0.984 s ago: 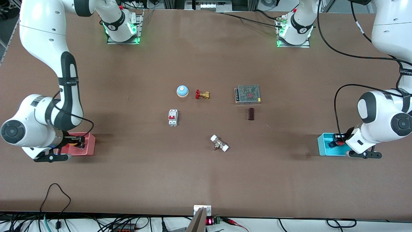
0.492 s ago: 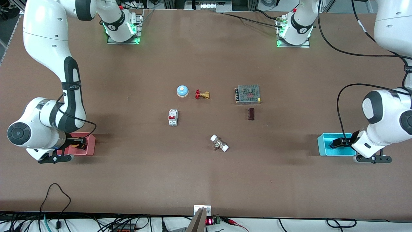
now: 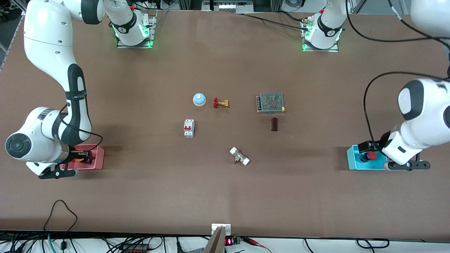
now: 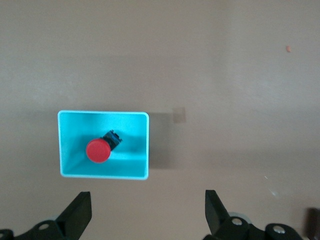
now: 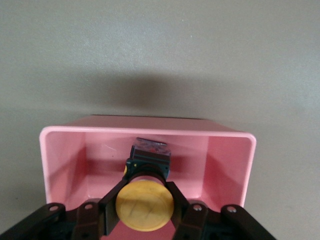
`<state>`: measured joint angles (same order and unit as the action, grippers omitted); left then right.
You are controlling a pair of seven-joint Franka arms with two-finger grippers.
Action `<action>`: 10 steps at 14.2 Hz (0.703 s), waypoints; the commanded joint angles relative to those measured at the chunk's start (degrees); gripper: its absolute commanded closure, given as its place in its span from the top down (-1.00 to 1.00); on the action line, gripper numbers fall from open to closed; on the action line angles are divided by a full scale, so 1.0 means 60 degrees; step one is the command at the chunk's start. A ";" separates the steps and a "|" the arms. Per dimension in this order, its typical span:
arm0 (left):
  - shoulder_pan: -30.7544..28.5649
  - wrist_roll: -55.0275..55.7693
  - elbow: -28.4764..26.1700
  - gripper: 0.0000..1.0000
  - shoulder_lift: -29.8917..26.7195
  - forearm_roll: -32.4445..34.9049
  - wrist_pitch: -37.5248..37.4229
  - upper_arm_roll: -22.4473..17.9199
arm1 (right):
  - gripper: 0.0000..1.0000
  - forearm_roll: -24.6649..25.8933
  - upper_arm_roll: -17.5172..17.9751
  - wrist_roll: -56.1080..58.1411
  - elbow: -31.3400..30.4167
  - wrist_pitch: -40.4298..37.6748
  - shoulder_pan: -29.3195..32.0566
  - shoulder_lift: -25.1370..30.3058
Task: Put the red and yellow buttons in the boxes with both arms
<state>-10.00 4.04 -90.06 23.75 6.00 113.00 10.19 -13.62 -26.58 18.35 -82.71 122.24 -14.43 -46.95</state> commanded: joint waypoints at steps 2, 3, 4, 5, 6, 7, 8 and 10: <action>-0.0106 0.0234 -0.0253 1.00 -0.1435 0.0069 -0.1032 0.0381 | 1.00 -0.0616 0.0109 0.0135 0.0235 -0.0099 0.0076 -0.0056; -0.0106 0.0321 -0.0253 1.00 -0.1700 0.0069 -0.1224 0.0440 | 1.00 -0.0645 0.0109 0.0135 0.0235 -0.0128 0.0047 0.0061; -0.0106 0.0337 -0.0253 1.00 -0.1978 0.0069 -0.1429 0.0542 | 1.00 -0.0733 0.0109 0.0135 0.0221 -0.0259 0.0017 0.0178; -0.0106 0.0322 -0.0253 1.00 -0.2227 0.0069 -0.1677 0.0586 | 1.00 -0.0763 0.0109 0.0135 0.0235 -0.0667 0.0046 0.0513; -0.0106 0.0308 -0.0253 1.00 -0.2447 0.0069 -0.1955 0.0601 | 1.00 -0.0748 0.0094 0.0135 0.0235 -0.1106 -0.0012 0.0791; -0.0106 0.0250 -0.0253 1.00 -0.2638 0.0040 -0.2161 0.0674 | 1.00 -0.0734 0.0094 0.0135 0.0235 -0.1473 -0.0012 0.1128; -0.0164 0.0133 -0.0253 1.00 -0.2814 -0.0164 -0.2366 0.0718 | 1.00 -0.0719 0.0065 0.0121 0.0250 -0.1824 -0.0012 0.1421; -0.0237 -0.0203 -0.0267 1.00 -0.3195 -0.0385 -0.2675 0.0704 | 1.00 -0.0675 0.0035 0.0121 0.0250 -0.2397 -0.0027 0.2051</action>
<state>-10.11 5.10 -90.16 7.59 5.23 98.50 13.75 -17.05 -26.40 18.35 -79.90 111.28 -14.56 -39.46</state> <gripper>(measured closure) 0.000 0.000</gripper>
